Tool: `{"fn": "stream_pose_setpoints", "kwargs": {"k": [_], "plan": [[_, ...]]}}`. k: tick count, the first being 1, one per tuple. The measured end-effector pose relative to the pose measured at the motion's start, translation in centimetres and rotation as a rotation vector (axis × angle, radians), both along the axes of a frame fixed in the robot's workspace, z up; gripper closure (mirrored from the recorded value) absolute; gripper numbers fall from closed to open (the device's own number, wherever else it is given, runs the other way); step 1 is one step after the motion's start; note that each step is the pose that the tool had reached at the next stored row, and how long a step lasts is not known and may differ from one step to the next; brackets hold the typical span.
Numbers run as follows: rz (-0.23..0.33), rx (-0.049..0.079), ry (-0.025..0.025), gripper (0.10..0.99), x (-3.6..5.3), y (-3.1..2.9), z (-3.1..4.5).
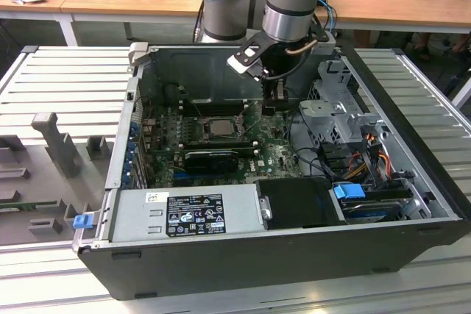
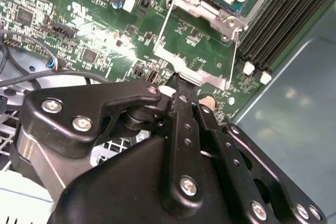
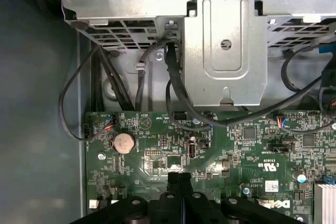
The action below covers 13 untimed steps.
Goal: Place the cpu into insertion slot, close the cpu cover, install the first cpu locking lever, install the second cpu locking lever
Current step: 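Close the cpu cover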
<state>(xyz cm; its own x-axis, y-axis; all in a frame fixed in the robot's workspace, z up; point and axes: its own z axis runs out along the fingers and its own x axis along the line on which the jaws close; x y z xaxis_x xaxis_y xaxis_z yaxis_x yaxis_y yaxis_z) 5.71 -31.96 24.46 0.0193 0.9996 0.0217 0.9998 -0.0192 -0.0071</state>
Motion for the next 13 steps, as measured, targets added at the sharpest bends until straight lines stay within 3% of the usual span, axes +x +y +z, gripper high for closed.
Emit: {"fn": "stream_pose_setpoints", "kwargs": {"k": [13], "plan": [[0.000, 0.000, -0.0001, 0.980, -0.88, 0.00, 0.00]]}}
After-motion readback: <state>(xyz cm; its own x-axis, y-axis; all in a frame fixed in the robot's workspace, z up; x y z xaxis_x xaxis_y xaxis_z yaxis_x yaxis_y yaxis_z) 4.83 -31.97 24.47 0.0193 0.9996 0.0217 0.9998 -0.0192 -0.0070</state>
